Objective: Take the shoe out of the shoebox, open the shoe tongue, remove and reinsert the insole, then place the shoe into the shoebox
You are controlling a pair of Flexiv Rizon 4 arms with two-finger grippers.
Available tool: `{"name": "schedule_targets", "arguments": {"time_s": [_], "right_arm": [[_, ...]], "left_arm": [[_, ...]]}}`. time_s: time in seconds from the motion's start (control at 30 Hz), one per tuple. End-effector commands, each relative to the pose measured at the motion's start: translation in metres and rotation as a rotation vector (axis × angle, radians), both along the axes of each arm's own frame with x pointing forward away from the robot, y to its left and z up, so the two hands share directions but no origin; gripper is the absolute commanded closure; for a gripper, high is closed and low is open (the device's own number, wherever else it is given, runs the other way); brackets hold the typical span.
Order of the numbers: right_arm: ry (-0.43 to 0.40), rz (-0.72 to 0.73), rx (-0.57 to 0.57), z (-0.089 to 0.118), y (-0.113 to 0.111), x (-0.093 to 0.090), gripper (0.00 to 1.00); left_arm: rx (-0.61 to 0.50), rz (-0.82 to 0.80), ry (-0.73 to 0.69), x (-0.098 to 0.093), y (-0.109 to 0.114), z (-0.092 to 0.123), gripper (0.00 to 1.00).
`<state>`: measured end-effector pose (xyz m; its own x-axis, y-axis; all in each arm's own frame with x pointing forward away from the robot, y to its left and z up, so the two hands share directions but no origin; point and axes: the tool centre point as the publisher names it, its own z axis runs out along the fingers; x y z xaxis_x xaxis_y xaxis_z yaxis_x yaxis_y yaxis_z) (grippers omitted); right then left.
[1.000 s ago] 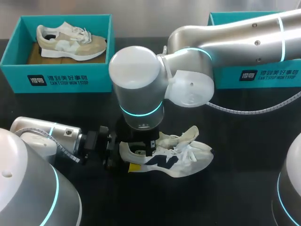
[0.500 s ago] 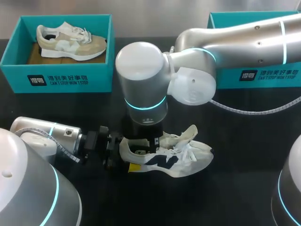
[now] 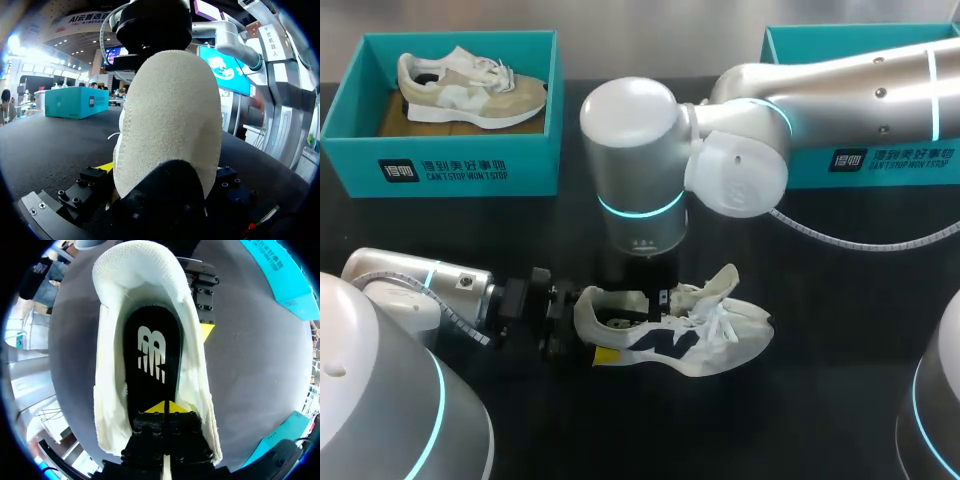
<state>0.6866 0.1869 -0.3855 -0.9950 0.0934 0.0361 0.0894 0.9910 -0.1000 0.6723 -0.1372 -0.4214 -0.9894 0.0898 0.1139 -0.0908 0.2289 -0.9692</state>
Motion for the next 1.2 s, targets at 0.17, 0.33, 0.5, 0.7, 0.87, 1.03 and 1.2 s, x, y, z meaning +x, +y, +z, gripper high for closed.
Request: {"name": "schedule_targets", "arguments": {"time_s": [0.17, 0.33, 0.5, 0.7, 0.87, 1.03, 1.2], "right_arm": [[0.012, -0.020, 0.029, -0.001, -0.005, 0.004, 0.69], [0.037, -0.030, 0.036, -0.010, -0.007, 0.008, 0.72], [0.081, -0.037, 0.048, -0.017, -0.007, 0.011, 0.74], [0.134, -0.032, 0.066, -0.021, -0.004, 0.011, 0.73], [0.184, -0.026, 0.073, -0.025, -0.001, 0.005, 0.74], [0.228, -0.026, 0.080, -0.028, 0.002, -0.003, 0.76], [0.263, -0.027, 0.084, -0.031, 0.003, -0.009, 0.76]], "left_arm": [[0.002, -0.004, 0.001, 0.001, -0.002, -0.002, 1.00], [0.002, -0.004, 0.001, 0.001, -0.002, -0.002, 1.00], [0.002, -0.004, 0.001, 0.001, -0.002, -0.002, 1.00], [0.002, -0.004, 0.001, 0.001, -0.002, -0.002, 1.00], [0.002, -0.004, 0.001, 0.001, -0.002, -0.002, 1.00], [0.002, -0.004, 0.001, 0.001, -0.002, -0.002, 1.00], [0.002, -0.004, 0.001, 0.001, -0.002, -0.002, 1.00]]}}
